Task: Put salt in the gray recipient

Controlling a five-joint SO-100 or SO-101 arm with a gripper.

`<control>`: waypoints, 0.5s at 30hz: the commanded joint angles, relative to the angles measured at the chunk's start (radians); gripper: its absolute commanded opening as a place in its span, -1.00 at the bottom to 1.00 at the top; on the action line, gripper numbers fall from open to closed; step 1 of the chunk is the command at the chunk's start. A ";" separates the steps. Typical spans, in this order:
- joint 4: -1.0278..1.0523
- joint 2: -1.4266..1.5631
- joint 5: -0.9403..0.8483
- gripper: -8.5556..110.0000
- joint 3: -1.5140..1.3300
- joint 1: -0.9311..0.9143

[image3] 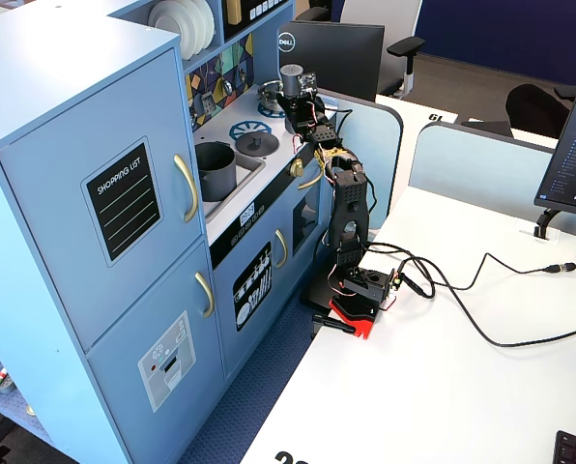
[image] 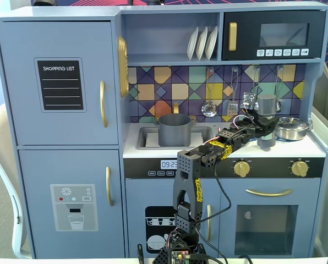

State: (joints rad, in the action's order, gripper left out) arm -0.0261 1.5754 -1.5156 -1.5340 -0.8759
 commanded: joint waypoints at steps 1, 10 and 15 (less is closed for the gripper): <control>-0.029 0.025 0.018 -0.85 -0.002 -0.014; -0.020 0.051 0.015 -0.85 -0.067 -0.012; -0.020 0.052 0.009 -0.71 -0.067 -0.017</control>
State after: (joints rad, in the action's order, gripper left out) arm -0.0430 1.5815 -1.5018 -1.6015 -0.8790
